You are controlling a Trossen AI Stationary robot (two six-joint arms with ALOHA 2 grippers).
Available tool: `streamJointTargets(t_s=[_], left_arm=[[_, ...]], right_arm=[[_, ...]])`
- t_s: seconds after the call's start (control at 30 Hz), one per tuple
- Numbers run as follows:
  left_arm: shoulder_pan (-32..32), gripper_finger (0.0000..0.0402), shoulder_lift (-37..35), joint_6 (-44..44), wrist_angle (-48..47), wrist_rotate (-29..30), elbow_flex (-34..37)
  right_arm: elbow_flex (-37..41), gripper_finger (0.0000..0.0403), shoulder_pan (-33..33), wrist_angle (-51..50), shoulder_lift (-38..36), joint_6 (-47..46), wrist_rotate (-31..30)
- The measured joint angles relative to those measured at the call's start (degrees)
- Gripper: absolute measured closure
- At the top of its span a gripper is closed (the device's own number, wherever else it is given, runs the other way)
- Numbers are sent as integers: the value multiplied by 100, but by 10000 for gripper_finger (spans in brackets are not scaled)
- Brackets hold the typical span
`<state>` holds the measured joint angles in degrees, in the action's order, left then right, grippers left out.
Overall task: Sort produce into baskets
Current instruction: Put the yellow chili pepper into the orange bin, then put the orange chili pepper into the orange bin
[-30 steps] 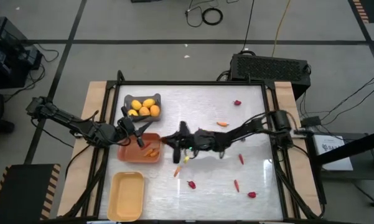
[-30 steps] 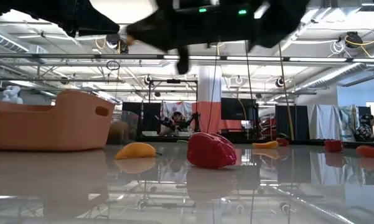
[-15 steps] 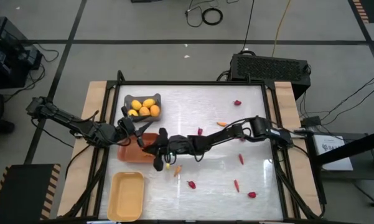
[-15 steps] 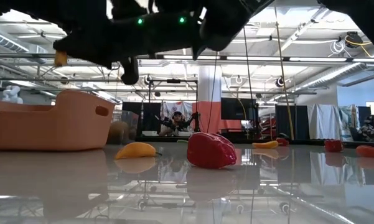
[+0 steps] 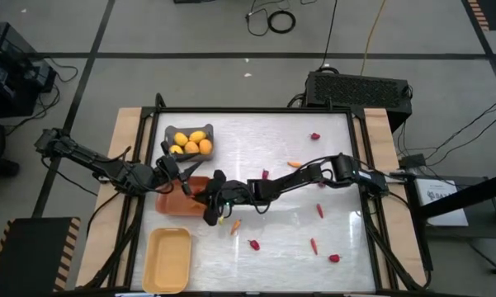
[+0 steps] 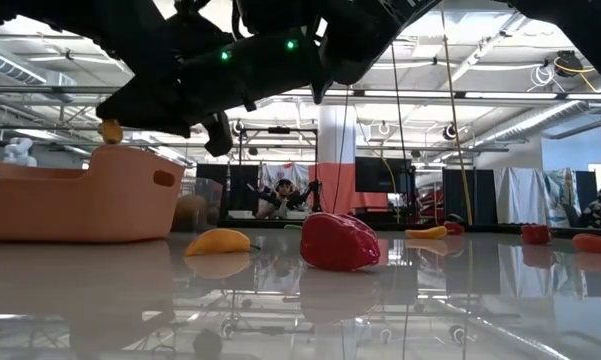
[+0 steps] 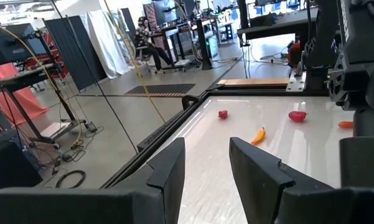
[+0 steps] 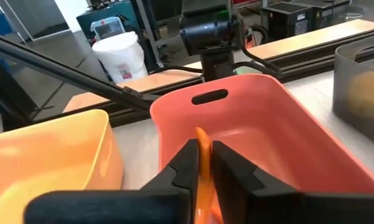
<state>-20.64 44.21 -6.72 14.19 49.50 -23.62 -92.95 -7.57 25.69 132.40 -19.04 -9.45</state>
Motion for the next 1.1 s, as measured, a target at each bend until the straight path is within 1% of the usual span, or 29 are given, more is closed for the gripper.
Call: streamJointTargets(t_s=[0.2,0.37,0.47,0.6,0.73,0.87,0.97,1.1], left_arm=[[2,267,0,2,-1,0,0],[2,267,0,2,-14,0,0],[2,267,0,4,-21,0,0],[1,267,0,7,-25,-1,0],[0,267,0,7,-25,-1,0],[2,267,0,22,-25,-2,0],[2,267,2,22,-23,-2,0],[2,267,0,30,-21,-2,0]], right_arm=[[0,317,0,4,0,-19,4],[0,289,0,-27,-13,23,58],[0,279,0,-590,-199,37,85],[0,273,0,-2141,-716,239,85],[0,273,-3,-4127,-1311,232,83],[0,273,-70,-6073,-1836,-171,78],[0,273,-162,-7311,-2181,-394,83],[0,273,-356,-8597,-2519,-994,78]])
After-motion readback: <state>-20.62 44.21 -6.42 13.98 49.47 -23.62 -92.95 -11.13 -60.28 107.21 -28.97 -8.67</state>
